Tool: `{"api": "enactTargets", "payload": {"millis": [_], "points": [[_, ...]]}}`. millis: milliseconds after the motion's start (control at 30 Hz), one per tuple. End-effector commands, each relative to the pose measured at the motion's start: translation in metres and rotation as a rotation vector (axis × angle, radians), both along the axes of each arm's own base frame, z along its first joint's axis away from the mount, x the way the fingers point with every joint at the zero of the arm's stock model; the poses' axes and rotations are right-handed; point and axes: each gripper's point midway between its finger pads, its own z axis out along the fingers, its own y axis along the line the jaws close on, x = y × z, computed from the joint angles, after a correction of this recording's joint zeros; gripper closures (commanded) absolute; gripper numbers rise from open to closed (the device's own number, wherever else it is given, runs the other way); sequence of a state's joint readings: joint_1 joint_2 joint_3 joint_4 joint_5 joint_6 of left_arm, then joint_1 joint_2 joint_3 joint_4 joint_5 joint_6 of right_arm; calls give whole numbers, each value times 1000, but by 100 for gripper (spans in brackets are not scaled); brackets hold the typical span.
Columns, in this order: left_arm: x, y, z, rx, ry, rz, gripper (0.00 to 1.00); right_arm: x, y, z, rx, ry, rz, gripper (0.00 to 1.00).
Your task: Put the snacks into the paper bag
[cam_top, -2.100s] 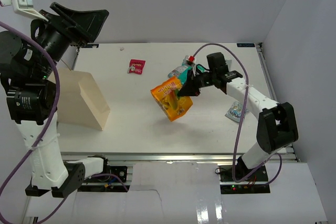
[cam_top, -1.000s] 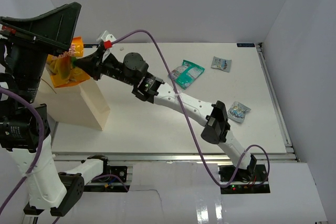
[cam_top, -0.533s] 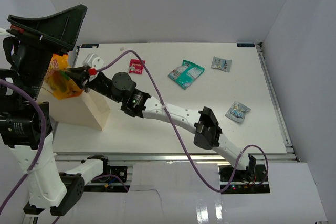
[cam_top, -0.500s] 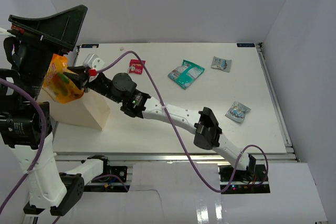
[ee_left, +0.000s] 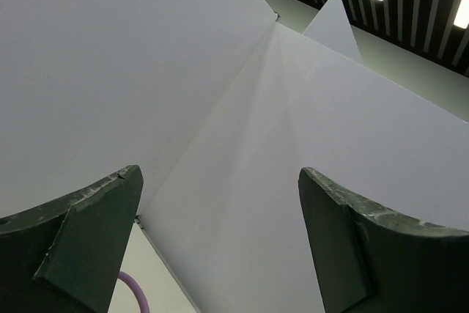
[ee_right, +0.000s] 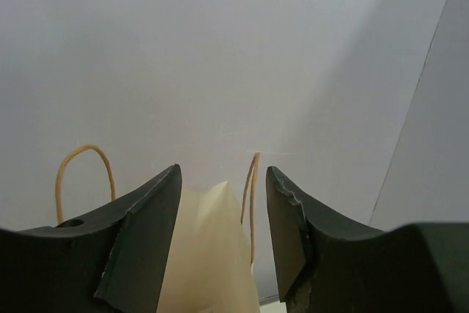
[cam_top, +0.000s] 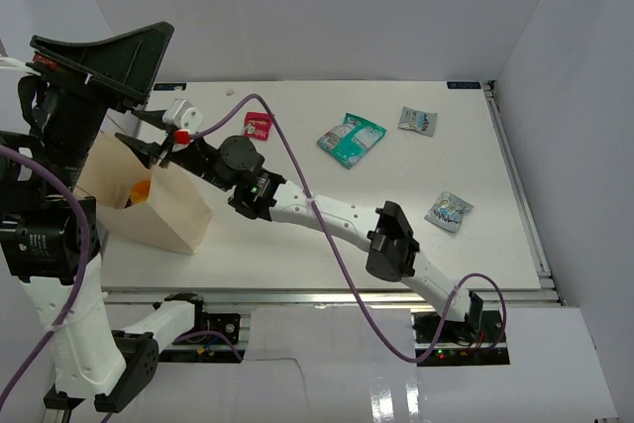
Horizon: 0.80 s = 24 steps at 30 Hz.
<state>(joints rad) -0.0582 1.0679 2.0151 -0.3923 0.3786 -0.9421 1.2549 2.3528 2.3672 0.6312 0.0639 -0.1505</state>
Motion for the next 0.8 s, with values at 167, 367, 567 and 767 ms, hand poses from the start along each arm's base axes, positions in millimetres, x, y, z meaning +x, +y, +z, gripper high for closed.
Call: {"api": "enactTargets", "payload": {"millis": [167,367,567,767], "points": [[31,-10,-46,84,146,-36,4,30,-73,52,-88,-86,181,24],[72,-15,-94,150,256,-42,4,92,-168,-85,-479,203,301,18],[132,-27,-158,216,414,-90,4,121,-314,-217,-708,551,130,13],[168,-124,-238,404,558,-187,4,133,-451,-283,-775,870,-122,13]]}}
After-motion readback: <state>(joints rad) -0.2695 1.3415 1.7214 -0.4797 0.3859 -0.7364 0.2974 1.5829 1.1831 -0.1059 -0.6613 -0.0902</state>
